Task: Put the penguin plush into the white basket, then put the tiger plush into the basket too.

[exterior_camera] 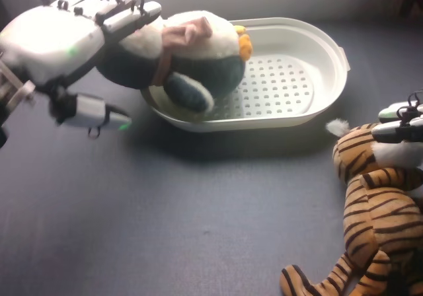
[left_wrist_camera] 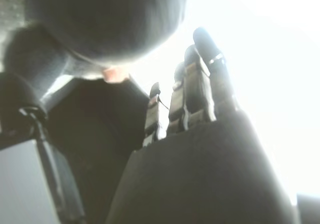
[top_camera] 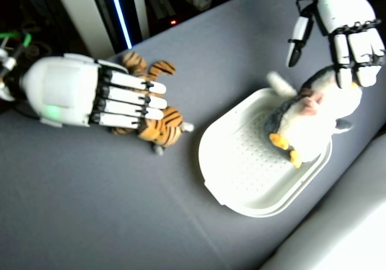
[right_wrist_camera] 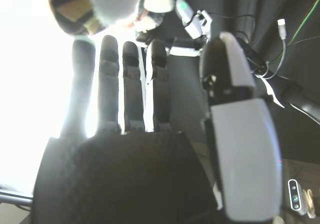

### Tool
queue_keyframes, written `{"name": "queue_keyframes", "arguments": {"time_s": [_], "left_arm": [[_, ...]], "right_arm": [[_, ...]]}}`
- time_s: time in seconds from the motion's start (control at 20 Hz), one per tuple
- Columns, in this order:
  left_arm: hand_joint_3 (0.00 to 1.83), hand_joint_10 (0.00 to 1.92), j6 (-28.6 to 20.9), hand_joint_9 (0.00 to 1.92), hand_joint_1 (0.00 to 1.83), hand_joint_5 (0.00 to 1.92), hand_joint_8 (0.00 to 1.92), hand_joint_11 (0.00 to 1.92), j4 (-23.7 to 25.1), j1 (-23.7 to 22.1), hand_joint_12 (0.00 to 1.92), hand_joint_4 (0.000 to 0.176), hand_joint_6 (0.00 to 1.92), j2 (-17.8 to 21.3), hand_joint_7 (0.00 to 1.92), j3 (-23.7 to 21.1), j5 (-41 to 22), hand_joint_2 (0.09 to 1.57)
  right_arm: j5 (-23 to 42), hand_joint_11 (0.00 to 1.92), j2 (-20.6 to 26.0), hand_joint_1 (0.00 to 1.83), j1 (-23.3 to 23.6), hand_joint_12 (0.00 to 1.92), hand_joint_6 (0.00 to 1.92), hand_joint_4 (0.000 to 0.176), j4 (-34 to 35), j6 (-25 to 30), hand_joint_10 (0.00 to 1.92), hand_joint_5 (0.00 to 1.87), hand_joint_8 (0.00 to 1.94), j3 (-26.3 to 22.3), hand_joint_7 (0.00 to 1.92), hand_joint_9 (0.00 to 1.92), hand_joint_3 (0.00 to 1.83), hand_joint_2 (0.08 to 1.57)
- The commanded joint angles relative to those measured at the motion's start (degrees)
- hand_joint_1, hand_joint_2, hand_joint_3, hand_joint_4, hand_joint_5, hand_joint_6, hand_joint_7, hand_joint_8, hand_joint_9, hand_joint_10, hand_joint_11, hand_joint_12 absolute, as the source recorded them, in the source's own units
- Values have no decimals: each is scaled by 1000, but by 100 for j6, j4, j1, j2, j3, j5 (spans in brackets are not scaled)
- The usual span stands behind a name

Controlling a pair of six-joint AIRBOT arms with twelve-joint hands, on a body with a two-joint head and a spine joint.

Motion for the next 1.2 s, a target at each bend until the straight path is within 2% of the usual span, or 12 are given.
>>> {"name": "queue_keyframes", "arguments": {"time_s": [0.0,0.1,0.15,0.3,0.35,0.45,0.55,0.8,0.9,1.0,1.05,1.15], "left_arm": [[1,7,-18,128,870,12,4,0,75,56,827,176,4,124,25,-103,-1319,878],[0,10,-37,73,885,27,0,0,161,510,685,176,2,449,17,-599,-2093,876],[1,20,-135,37,866,36,1,0,289,804,478,176,1,673,9,-876,-2453,874],[1,0,-259,0,723,23,0,0,359,1330,21,164,3,985,0,-1270,-3096,874],[1,0,-330,0,766,49,5,0,373,1485,3,145,12,1026,14,-1355,-3308,876],[2,0,-495,0,758,49,2,0,435,1668,0,166,9,1059,10,-1441,-3546,880],[0,0,-584,0,748,62,3,8,450,1739,4,160,12,1072,14,-1463,-3629,877],[0,4,-768,10,765,84,13,16,480,1871,7,150,13,1023,50,-1478,-3692,856],[0,0,-800,0,810,53,0,16,483,1963,8,166,0,1002,20,-1508,-3724,837],[0,3,-847,7,844,79,4,31,487,1988,16,160,9,997,24,-1507,-3715,819],[0,4,-854,11,825,89,7,32,499,1990,18,155,12,997,34,-1507,-3710,823],[0,5,-886,18,809,101,7,42,521,1990,25,148,12,989,44,-1507,-3713,835]], "right_arm": [[916,271,111,894,71,339,1,74,142,-100,0,491,1,-80,378,373,0,1103],[1110,230,225,878,71,294,0,86,50,-199,0,473,0,-227,373,363,0,1091],[1182,234,308,888,71,294,4,80,-97,-199,2,482,4,-322,381,367,0,1082],[1139,312,347,1022,71,299,5,106,-489,-201,1,507,2,-455,396,390,0,1011],[1063,342,347,1071,73,246,4,102,-649,-201,1,524,1,-504,408,398,0,986],[753,378,347,1031,171,240,0,137,-983,-191,3,493,0,-578,382,407,4,997],[354,358,344,1018,318,225,0,158,-1256,-142,0,419,0,-577,353,396,6,1007],[-1021,398,117,1047,755,160,10,137,-1838,7,6,439,7,-307,348,384,0,1002],[-1414,382,-70,1037,916,154,12,105,-1954,70,0,455,3,-123,345,363,1,1011],[-1729,411,-213,1074,1068,176,8,114,-2074,70,9,452,10,3,357,383,2,1019],[-1853,371,-276,1114,1149,286,2,107,-2144,67,3,469,3,57,368,388,2,1014],[-2147,358,-366,1280,1305,670,12,57,-2208,-105,14,634,7,110,506,562,8,1106]]}}
